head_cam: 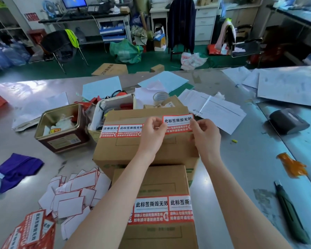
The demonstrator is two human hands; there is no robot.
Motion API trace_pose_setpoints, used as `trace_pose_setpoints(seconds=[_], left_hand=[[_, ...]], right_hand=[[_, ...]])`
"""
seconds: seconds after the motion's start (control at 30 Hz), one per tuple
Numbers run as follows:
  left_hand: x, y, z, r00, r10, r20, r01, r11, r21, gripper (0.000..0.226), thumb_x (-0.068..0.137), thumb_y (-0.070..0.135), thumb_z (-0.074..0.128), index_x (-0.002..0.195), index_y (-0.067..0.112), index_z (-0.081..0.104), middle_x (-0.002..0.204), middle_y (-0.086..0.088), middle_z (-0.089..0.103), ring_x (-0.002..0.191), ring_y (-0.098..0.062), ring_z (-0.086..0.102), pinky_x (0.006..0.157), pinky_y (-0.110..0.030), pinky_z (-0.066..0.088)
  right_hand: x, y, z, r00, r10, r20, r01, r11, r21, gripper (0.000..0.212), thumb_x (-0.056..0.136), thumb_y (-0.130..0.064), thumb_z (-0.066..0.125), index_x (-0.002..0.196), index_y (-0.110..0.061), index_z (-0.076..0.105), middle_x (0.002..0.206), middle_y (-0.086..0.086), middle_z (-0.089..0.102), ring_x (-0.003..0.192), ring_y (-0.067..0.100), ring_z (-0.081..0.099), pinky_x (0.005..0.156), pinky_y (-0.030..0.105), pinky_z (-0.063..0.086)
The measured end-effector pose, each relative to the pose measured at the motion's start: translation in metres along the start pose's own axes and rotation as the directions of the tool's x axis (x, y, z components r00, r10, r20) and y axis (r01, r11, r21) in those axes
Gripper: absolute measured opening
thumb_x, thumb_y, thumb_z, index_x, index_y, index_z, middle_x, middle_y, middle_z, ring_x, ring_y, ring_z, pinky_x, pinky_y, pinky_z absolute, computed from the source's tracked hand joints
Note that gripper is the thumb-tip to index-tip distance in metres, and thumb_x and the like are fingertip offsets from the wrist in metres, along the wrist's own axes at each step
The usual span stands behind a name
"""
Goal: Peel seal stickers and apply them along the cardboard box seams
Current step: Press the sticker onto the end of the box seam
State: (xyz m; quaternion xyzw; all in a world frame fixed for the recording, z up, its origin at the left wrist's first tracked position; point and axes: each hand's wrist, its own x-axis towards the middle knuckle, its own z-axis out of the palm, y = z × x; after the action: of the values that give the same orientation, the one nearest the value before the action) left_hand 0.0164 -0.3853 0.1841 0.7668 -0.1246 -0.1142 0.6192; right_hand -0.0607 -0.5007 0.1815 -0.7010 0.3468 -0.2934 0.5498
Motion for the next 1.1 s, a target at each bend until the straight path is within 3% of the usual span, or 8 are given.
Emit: trace_pose_setpoints(seconds=[0.13, 0.23, 0.3, 0.4, 0.47, 0.6, 0.9, 1.1], left_hand=[[0.012, -0.005, 0.001, 0.991, 0.132, -0.018, -0.128, 0.984, 0.126, 0.006, 0.093, 0.016, 0.053, 0.099, 0.014, 0.053, 0.097, 0.001, 0.060, 0.087, -0.006, 0.059, 0.066, -0.008, 0.048], [0.014, -0.015, 0.000, 0.979, 0.202, -0.035, -0.188, 0.953, 0.238, 0.008, 0.093, 0.013, 0.051, 0.100, 0.012, 0.055, 0.090, 0.011, 0.056, 0.083, 0.001, 0.055, 0.065, -0.005, 0.045], [0.013, -0.021, 0.000, 0.972, 0.213, -0.097, -0.182, 0.949, 0.259, 0.006, 0.092, 0.011, 0.052, 0.097, 0.011, 0.055, 0.085, 0.011, 0.054, 0.079, 0.000, 0.054, 0.064, -0.008, 0.043], [0.012, -0.024, -0.001, 0.965, 0.202, -0.167, -0.155, 0.953, 0.260, 0.005, 0.090, 0.010, 0.051, 0.094, 0.008, 0.053, 0.086, 0.002, 0.055, 0.078, -0.009, 0.052, 0.066, -0.015, 0.042], [0.012, -0.027, 0.000, 0.964, 0.230, -0.131, -0.177, 0.928, 0.329, 0.006, 0.090, 0.009, 0.052, 0.095, 0.007, 0.055, 0.092, -0.002, 0.057, 0.083, -0.013, 0.053, 0.070, -0.019, 0.043], [0.012, -0.029, 0.001, 0.963, 0.260, -0.072, -0.208, 0.885, 0.416, 0.009, 0.089, 0.007, 0.053, 0.096, 0.009, 0.057, 0.099, -0.001, 0.056, 0.090, -0.012, 0.051, 0.072, -0.012, 0.038], [0.012, -0.030, 0.003, 0.966, 0.257, 0.022, -0.230, 0.819, 0.526, 0.020, 0.088, 0.015, 0.057, 0.107, 0.015, 0.062, 0.105, -0.003, 0.052, 0.098, -0.017, 0.049, 0.086, -0.028, 0.040], [0.012, -0.029, 0.002, 0.959, 0.278, 0.047, -0.255, 0.783, 0.568, 0.029, 0.090, 0.023, 0.057, 0.118, 0.018, 0.062, 0.104, -0.001, 0.049, 0.100, -0.017, 0.048, 0.084, -0.023, 0.033]], right_hand=[[0.010, -0.001, 0.012, 0.999, -0.014, -0.046, 0.013, 1.000, -0.007, 0.022, 0.089, -0.030, 0.058, 0.070, -0.022, 0.050, 0.066, 0.005, 0.065, 0.047, 0.005, 0.054, 0.063, 0.027, 0.046], [0.008, 0.004, 0.018, 0.996, -0.014, -0.088, 0.014, 1.000, 0.005, 0.020, 0.091, -0.026, 0.056, 0.074, -0.017, 0.051, 0.063, 0.006, 0.062, 0.042, 0.003, 0.050, 0.052, 0.011, 0.040], [0.005, 0.007, 0.017, 0.992, 0.005, -0.125, 0.001, 0.999, 0.046, 0.020, 0.093, -0.025, 0.055, 0.075, -0.016, 0.051, 0.060, 0.005, 0.059, 0.039, 0.002, 0.048, 0.047, 0.008, 0.038], [0.004, 0.009, 0.015, 0.989, 0.030, -0.147, -0.019, 0.997, 0.076, 0.019, 0.093, -0.022, 0.054, 0.076, -0.015, 0.051, 0.057, 0.003, 0.058, 0.038, 0.003, 0.047, 0.044, 0.007, 0.038], [0.004, 0.010, 0.015, 0.989, 0.034, -0.142, -0.026, 0.998, 0.059, 0.017, 0.093, -0.020, 0.054, 0.077, -0.013, 0.051, 0.056, 0.003, 0.057, 0.038, 0.003, 0.047, 0.043, 0.007, 0.037], [0.005, 0.011, 0.016, 0.988, 0.042, -0.146, -0.036, 0.998, 0.045, 0.019, 0.093, -0.018, 0.054, 0.074, -0.014, 0.049, 0.056, 0.002, 0.057, 0.037, 0.003, 0.048, 0.043, 0.009, 0.039], [0.005, 0.013, 0.018, 0.986, 0.047, -0.162, -0.042, 0.999, 0.034, 0.017, 0.094, -0.016, 0.052, 0.079, -0.010, 0.049, 0.057, 0.003, 0.058, 0.037, 0.002, 0.049, 0.043, 0.009, 0.041], [0.007, 0.014, 0.019, 0.986, 0.048, -0.159, -0.045, 0.999, 0.021, 0.016, 0.093, -0.015, 0.052, 0.080, -0.008, 0.049, 0.058, 0.004, 0.058, 0.037, 0.002, 0.049, 0.042, 0.009, 0.040]])
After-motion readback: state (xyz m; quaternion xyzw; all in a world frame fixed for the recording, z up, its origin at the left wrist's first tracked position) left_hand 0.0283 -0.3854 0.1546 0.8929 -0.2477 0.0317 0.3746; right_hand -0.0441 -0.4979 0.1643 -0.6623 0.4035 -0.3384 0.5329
